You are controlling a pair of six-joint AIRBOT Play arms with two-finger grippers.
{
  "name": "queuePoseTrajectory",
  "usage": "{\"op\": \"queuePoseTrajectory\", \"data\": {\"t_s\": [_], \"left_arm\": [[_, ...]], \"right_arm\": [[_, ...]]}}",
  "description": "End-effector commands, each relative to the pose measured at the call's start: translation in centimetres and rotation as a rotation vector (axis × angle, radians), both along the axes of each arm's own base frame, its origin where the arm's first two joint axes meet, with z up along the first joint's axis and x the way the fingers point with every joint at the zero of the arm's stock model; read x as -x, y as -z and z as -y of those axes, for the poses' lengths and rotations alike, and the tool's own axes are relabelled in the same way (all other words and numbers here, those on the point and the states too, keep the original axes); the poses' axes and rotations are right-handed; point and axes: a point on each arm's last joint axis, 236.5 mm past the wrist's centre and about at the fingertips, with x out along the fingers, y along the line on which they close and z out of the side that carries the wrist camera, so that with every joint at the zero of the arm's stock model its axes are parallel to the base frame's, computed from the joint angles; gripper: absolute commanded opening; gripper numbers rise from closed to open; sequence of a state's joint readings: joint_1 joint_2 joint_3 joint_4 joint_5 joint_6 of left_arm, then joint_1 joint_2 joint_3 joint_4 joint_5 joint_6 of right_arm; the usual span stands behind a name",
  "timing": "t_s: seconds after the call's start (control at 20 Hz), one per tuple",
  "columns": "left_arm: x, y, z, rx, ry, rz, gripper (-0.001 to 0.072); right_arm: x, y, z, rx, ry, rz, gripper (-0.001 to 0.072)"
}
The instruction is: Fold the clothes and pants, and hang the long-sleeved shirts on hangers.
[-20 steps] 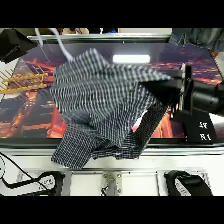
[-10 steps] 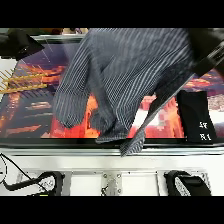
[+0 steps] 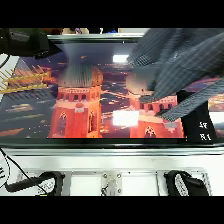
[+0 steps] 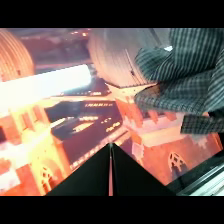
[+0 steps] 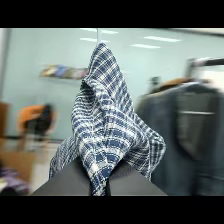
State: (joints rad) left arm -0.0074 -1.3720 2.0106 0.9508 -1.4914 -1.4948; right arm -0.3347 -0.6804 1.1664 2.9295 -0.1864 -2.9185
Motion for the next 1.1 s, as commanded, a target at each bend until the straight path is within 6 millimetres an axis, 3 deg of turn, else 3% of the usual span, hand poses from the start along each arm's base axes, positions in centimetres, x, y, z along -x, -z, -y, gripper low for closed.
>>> {"op": "queuePoseTrajectory", "data": {"t_s": [0.0,0.25,0.55,0.85,1.05], "left_arm": [[0.7,0.0,1.8,-0.005,0.050,0.003,0.0020],[1.3,0.2,2.5,-0.010,0.074,-0.008,0.0020],[2.3,1.0,2.5,-0.031,0.100,-0.053,0.0020],[2.5,1.2,2.5,-0.034,0.105,-0.060,0.0020],[2.5,1.2,2.5,-0.034,0.105,-0.060,0.0020]], "right_arm": [[4.2,-1.9,7.8,0.079,0.393,0.060,0.0014],[9.2,-2.9,14.1,0.106,0.721,0.102,0.0015],[11.7,-1.5,19.3,0.055,0.872,0.083,0.0014],[13.9,-0.8,22.2,0.037,0.970,0.072,0.0014],[16.9,-1.4,23.4,0.025,1.066,0.109,0.0014]]}}
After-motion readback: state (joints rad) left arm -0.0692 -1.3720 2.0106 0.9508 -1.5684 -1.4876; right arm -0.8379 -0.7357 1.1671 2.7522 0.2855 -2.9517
